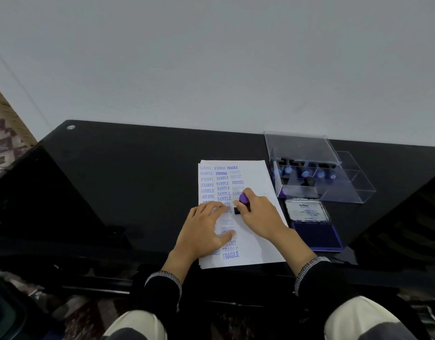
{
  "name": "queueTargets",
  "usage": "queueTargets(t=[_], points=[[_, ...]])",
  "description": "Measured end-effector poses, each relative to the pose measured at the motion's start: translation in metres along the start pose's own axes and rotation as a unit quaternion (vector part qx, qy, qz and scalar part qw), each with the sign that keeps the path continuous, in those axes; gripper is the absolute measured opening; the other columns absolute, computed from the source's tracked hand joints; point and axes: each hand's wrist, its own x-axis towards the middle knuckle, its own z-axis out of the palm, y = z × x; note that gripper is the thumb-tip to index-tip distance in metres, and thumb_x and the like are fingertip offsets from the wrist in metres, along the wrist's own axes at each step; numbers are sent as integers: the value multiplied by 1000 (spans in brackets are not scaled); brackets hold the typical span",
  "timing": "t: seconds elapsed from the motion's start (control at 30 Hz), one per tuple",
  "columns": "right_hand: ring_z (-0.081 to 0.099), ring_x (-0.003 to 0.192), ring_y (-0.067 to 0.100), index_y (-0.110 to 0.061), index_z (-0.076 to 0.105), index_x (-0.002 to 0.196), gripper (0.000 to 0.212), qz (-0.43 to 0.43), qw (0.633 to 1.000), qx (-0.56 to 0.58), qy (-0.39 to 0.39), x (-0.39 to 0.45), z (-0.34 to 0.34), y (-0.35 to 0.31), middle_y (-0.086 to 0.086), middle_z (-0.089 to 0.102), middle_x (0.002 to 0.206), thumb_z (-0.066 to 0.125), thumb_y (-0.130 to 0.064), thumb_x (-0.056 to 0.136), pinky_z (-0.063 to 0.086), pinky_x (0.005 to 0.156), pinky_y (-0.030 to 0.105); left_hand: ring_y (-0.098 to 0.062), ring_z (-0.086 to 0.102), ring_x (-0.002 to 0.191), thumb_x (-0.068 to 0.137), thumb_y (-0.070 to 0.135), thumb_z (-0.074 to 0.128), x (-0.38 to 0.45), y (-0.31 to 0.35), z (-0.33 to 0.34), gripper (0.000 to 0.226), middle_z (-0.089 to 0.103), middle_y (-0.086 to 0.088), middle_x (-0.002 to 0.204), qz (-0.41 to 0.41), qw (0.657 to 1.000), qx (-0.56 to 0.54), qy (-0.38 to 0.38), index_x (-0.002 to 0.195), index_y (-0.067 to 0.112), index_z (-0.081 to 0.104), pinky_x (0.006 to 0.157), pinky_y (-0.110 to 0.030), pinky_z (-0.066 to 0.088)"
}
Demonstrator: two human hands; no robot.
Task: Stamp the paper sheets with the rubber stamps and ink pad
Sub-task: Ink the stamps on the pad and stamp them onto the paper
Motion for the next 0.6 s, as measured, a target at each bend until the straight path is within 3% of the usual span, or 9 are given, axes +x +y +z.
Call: queueTargets(t=[0.17,0.33,0.4,0.5,0.6], points=[[52,68,26,-16,40,90,21,20,999,36,-17,7,-3,-1,7,58,77,48,-34,97,44,62,38,-12,26,143,86,55,44,-2,2,1,61,43,7,145,-109,990,-4,88,137,23,49,119,-39,-2],[54,68,25,-15,41,94,19,15,998,58,-15,5,-1,-1,7,59,79,48,-33,98,48,64,40,-24,6,150,92,51,52,0,4,0,59,24,-1,158,-182,981,15,64,143,25,40,118,-48,-4],[51,62,18,-16,39,94,18,2,998,58,-1,-1,2,0,1,55,74,48,-31,98,44,59,35,-26,1,150,92,53,49,1,5,1,62,18,-5,161,-194,979,20,53,146,25,35,118,-49,-5],[43,57,10,-18,35,92,18,-14,998,55,22,-10,7,-1,-8,46,67,48,-28,98,36,53,29,-25,4,150,93,54,47,1,5,1,62,20,-3,161,-198,979,22,43,147,26,34,118,-50,-4],[43,57,10,-18,36,92,17,-15,997,72,20,-10,8,0,-9,45,67,50,-26,98,37,54,28,-23,10,149,93,54,47,0,5,1,61,24,1,159,-193,980,19,47,146,26,36,119,-49,-2]])
